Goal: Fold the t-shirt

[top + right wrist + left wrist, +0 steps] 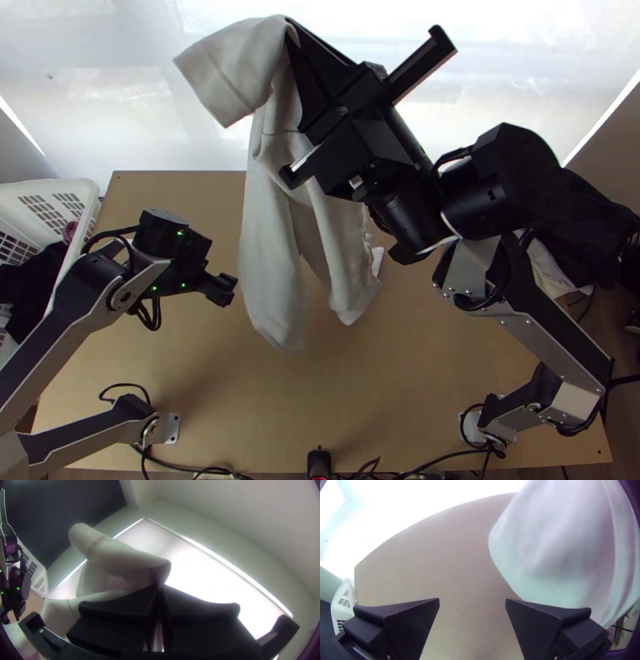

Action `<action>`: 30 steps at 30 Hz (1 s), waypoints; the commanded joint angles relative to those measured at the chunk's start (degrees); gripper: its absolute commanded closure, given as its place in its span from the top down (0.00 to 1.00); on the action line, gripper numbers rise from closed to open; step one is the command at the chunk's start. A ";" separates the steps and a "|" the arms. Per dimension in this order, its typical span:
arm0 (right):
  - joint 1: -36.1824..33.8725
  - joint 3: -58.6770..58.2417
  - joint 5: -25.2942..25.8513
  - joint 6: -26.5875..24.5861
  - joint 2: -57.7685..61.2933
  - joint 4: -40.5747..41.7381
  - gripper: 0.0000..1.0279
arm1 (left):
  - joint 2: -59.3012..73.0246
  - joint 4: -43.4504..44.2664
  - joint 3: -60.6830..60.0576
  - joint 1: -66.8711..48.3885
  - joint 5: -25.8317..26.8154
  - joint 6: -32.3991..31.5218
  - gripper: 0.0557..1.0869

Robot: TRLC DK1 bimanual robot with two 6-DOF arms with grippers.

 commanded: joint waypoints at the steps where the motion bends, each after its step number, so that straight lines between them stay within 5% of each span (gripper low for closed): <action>1: 0.98 -0.44 -0.47 -1.55 -0.22 0.67 0.03 | -0.47 -1.05 3.70 -0.14 1.14 -0.47 0.94; 15: -1.48 -9.14 -0.38 -1.11 -1.36 1.11 0.03 | 1.38 -8.69 16.36 -2.16 13.18 -4.51 0.94; 30: -2.36 -11.07 -0.11 -1.11 -2.07 2.07 0.03 | 5.86 -4.21 14.86 -1.63 13.10 -3.02 0.94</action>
